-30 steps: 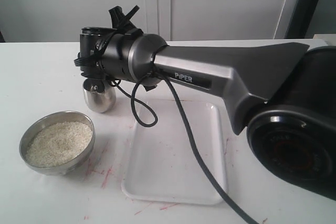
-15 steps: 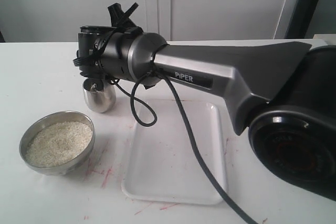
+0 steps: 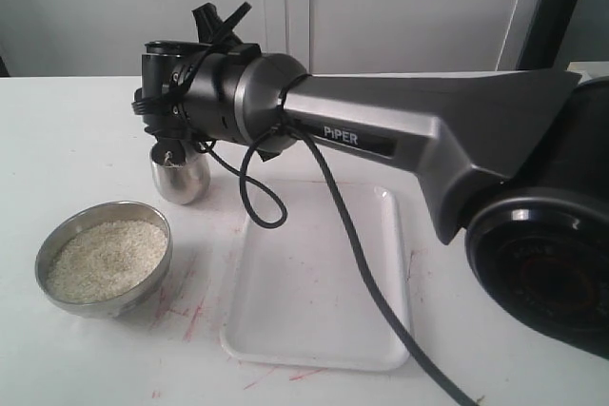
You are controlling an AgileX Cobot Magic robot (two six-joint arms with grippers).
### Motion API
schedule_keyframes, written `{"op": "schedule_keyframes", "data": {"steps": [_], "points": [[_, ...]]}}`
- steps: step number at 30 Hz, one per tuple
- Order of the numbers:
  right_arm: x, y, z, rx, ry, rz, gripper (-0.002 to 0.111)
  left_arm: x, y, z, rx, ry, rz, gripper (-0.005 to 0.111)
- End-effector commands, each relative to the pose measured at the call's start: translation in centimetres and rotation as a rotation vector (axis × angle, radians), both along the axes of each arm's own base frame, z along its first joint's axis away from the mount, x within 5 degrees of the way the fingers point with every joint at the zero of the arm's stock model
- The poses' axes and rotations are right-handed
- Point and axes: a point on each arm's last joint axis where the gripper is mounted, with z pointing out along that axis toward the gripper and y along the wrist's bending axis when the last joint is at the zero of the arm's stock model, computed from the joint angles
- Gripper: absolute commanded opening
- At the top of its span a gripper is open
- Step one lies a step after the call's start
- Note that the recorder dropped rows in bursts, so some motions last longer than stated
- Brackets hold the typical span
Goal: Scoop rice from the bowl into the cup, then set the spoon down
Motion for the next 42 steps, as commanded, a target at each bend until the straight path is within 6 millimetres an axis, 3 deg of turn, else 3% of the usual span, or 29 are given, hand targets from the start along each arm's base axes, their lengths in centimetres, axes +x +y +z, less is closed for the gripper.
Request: {"op": "schedule_keyframes", "data": {"steps": [1,11,15,22,26,31,42], "points": [[-0.05,-0.17,0.74,-0.019,-0.041,-0.005,0.0,-0.02,-0.07,-0.17,-0.007,0.004,-0.008,0.014],[-0.14,-0.08,0.71,-0.007,-0.04,-0.01,0.0,-0.02,-0.07,-0.17,-0.007,0.004,-0.008,0.014],[-0.6,0.27,0.01,-0.009,0.051,0.022,0.0,-0.02,-0.07,-0.17,-0.007,0.004,-0.008,0.014],[-0.4,0.19,0.38,0.004,0.0,0.003,0.0,-0.02,-0.07,-0.17,-0.007,0.004,-0.008,0.014],[-0.71,0.36,-0.21,-0.014,0.08,0.037,0.0,-0.02,-0.07,-0.17,-0.007,0.004,-0.008,0.014],[-0.36,0.16,0.46,-0.003,-0.01,0.004,0.0,-0.02,-0.07,-0.17,-0.007,0.004,-0.008,0.014],[-0.4,0.12,0.4,0.023,-0.008,-0.016,0.0,-0.02,-0.07,-0.17,-0.007,0.004,-0.008,0.014]]}}
